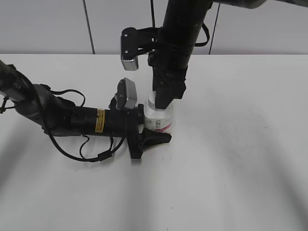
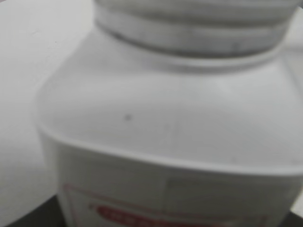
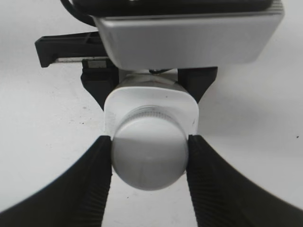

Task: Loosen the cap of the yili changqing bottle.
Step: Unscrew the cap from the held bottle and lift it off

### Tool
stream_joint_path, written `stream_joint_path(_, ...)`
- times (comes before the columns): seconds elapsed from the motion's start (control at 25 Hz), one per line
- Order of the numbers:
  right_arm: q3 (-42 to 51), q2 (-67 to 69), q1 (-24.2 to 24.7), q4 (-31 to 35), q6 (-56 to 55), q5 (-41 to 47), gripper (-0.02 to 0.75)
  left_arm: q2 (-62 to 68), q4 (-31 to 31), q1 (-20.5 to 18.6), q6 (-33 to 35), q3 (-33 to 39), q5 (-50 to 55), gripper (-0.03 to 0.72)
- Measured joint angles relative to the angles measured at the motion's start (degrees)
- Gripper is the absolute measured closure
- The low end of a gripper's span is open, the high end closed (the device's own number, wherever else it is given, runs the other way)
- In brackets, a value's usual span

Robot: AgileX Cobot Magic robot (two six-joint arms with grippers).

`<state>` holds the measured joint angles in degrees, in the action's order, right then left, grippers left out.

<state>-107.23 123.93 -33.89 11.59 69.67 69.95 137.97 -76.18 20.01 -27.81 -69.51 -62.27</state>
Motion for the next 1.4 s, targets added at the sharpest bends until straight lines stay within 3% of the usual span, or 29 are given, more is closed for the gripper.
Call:
stream_joint_path(0.6, 0.0, 0.0, 0.0, 0.4, 0.2, 0.0, 0.347, 0.0, 0.1, 0.0, 0.0, 0.0, -0.1, 0.281)
stream_joint_path(1.12, 0.0, 0.0, 0.0, 1.8, -0.2, 0.0, 0.232, 0.0, 0.0, 0.0, -0.2, 0.0, -1.8, 0.281)
stream_joint_path(1.4, -2.0, 0.0, 0.0, 1.8, -4.4, 0.0, 0.220, 0.0, 0.0, 0.0, -0.2, 0.0, -1.8, 0.281)
